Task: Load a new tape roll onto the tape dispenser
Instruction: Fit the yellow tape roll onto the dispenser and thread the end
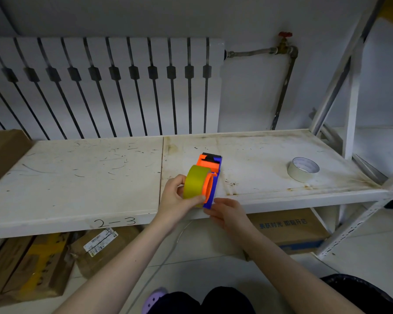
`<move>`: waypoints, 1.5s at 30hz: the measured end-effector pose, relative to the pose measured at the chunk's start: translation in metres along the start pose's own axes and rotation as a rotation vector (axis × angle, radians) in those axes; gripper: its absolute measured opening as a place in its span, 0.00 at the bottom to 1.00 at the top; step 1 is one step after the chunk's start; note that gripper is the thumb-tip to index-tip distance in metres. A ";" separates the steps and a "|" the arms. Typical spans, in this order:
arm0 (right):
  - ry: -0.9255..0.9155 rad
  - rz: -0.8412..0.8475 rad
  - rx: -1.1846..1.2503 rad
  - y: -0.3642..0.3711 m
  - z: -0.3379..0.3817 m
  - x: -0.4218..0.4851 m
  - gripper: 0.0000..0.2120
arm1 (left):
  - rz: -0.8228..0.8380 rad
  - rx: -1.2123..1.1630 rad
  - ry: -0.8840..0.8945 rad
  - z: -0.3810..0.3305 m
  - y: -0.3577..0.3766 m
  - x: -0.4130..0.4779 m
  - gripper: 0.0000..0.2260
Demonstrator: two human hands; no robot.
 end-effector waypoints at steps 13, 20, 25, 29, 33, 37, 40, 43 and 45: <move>-0.614 -0.282 -0.583 -0.012 0.013 0.004 0.08 | 0.133 0.116 -0.080 0.024 -0.004 -0.004 0.18; -0.654 -0.034 -0.787 0.019 0.032 0.013 0.19 | 0.191 0.092 -0.114 0.022 0.000 -0.008 0.20; -0.767 -0.044 -0.897 0.021 0.040 0.010 0.22 | 0.255 0.136 -0.138 0.017 -0.005 -0.005 0.22; -0.941 -0.090 -0.991 0.024 0.050 0.001 0.16 | 0.244 0.204 -0.137 0.014 -0.002 0.000 0.21; -1.160 -0.069 -1.107 0.030 0.048 -0.002 0.09 | 0.226 0.205 -0.155 0.013 -0.001 0.003 0.20; -1.409 -0.018 -1.154 0.026 0.041 -0.004 0.10 | 0.197 0.154 -0.190 0.012 -0.004 0.006 0.15; -1.435 0.099 -1.110 0.014 0.033 -0.005 0.08 | 0.204 0.100 -0.229 0.010 -0.011 0.009 0.19; -1.396 0.154 -1.020 0.002 0.025 0.000 0.09 | 0.273 0.066 -0.242 0.007 -0.016 0.011 0.21; -1.345 0.160 -0.913 -0.001 0.023 0.002 0.10 | 0.300 0.044 -0.258 0.004 -0.017 0.013 0.17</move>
Point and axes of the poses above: each hand's wrist, its own x-axis towards the middle knuckle, its own y-axis out of the palm, z = x × y, the point moved 1 cm from there along x, towards the middle knuckle, and after that the axes turned 7 degrees about -z, right-handed, at the moved point
